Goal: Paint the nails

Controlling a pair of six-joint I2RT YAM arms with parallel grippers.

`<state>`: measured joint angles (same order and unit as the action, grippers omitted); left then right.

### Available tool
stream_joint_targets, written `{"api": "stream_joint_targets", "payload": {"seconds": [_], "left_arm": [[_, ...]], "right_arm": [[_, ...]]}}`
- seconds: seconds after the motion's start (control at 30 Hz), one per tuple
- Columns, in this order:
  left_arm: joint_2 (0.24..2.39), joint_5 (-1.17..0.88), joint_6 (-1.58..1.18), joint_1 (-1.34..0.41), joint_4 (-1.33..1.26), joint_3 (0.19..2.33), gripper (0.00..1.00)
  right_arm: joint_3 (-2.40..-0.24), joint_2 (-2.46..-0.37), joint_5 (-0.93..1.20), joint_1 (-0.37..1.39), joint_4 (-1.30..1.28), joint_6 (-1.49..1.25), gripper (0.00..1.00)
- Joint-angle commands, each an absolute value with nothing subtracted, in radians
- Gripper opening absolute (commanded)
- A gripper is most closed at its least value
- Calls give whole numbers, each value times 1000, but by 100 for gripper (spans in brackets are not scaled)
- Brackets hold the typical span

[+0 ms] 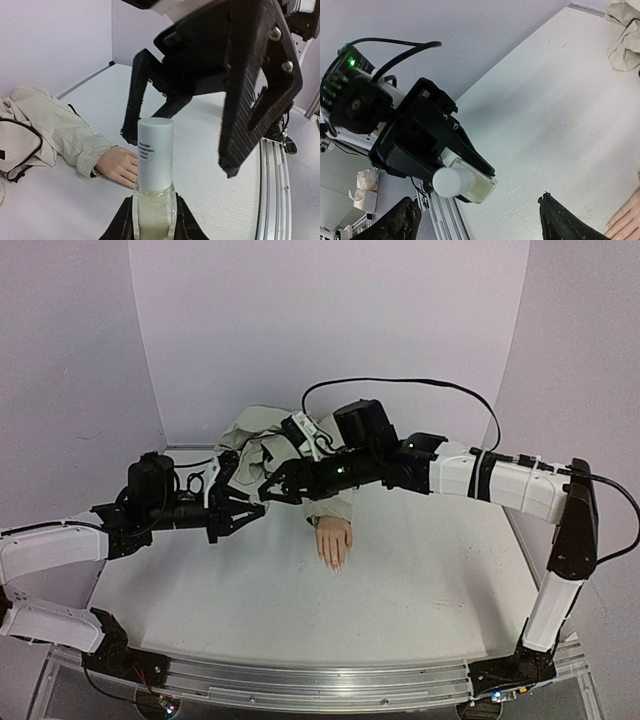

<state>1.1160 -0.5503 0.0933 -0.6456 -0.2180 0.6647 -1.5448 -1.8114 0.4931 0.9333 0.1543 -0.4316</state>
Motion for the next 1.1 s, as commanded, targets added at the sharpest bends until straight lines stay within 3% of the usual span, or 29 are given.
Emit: {"api": "stream_joint_targets", "payload": {"seconds": [0.0, 0.07, 0.2, 0.67, 0.9, 1.07], "left_arm": [[1106, -484, 159, -693, -269, 662, 0], [1109, -480, 161, -700, -268, 658, 0], [1101, -469, 167, -704, -266, 656, 0], [1095, -479, 182, -706, -252, 655, 0], [1109, -483, 186, -706, -246, 658, 0], [1114, -488, 190, -706, -242, 664, 0]], "right_arm": [[-1676, -1821, 442, 970, 38, -458, 80], [-1719, -1846, 438, 982, 4, -459, 76], [-1789, -1887, 442, 989, -61, -459, 58], [-1864, -1948, 414, 988, -161, -430, 44], [-1880, -1940, 376, 989, -170, -425, 43], [-1895, -1948, 382, 989, -192, -415, 28]]}}
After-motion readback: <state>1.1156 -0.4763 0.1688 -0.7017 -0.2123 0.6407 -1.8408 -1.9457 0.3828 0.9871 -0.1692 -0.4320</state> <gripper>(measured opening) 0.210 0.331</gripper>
